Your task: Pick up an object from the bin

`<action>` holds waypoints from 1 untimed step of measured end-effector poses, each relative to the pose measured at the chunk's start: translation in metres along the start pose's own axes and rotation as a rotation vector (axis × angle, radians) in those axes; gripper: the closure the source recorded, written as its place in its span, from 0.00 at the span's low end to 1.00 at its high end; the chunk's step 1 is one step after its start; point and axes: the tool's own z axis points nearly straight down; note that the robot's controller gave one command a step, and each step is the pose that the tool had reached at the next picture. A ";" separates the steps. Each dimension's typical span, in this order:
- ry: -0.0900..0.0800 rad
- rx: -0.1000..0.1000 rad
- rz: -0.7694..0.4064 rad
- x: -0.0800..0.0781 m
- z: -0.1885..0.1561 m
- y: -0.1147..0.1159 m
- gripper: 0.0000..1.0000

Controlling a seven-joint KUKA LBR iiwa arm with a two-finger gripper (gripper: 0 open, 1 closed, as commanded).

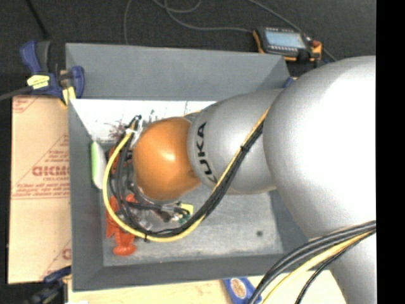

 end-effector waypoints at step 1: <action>0.004 -0.001 0.000 0.001 -0.007 0.000 1.00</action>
Offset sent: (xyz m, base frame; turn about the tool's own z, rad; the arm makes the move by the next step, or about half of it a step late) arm 0.0002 -0.0001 0.0560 0.0000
